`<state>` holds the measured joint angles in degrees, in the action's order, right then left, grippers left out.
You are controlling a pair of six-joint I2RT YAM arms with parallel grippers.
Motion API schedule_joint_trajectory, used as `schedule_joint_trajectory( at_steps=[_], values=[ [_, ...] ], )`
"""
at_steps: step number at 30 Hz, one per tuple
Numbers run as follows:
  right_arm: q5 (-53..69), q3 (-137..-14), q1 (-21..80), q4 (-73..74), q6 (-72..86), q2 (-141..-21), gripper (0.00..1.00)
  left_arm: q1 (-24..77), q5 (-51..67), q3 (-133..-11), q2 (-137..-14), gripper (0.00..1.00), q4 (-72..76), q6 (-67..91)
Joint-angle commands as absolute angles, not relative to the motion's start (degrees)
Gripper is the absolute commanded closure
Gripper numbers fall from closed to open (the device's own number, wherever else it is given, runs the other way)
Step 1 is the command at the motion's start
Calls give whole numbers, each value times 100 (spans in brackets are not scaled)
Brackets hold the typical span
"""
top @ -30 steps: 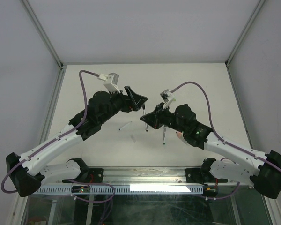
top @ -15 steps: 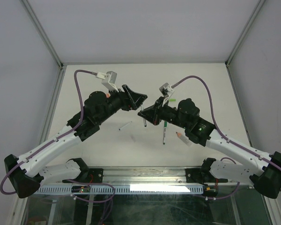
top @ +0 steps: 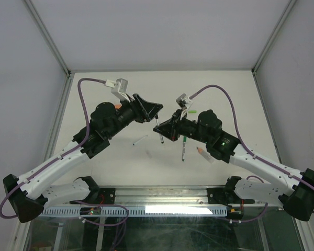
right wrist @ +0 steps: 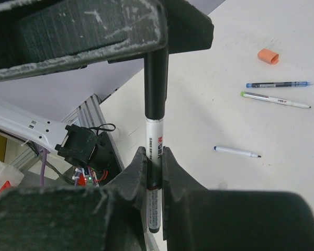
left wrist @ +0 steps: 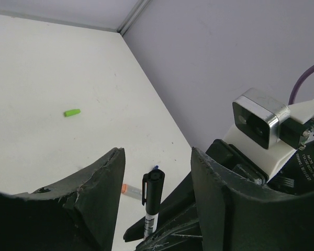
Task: Insert the pens into the pen caps
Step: Insert the pen cap onto the pen.
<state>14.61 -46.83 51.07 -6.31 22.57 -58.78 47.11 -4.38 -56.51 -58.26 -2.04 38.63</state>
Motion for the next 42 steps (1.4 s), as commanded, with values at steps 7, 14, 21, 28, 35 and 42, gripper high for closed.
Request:
schedule_joint_trajectory(
  at_steps=[7, 14, 21, 28, 35, 42],
  values=[
    [1655, -4896, 5084, -972, 2186, -5855, 100, 4643, -274, -5736, -5806, 58, 123, 3981],
    [1570, -4900, 5089, -1031, 2197, -5811, 100, 4645, -198, -5717, -5836, 65, 123, 4015],
    [1507, -5013, 5089, -1042, 2147, -5838, 100, 4644, -158, -5723, -5845, 75, 127, 4023],
    [1378, -5082, 5089, -1018, 2166, -5874, 100, 4654, -96, -5747, -5844, 100, 137, 3977],
    [739, -5552, 5060, -754, 2132, -5999, 100, 4653, 221, -5891, -5942, 100, 52, 3675],
    [500, -6642, 4808, -770, 1805, -6321, 100, 4712, 679, -6486, -6305, 100, -518, 3149]
  ],
)
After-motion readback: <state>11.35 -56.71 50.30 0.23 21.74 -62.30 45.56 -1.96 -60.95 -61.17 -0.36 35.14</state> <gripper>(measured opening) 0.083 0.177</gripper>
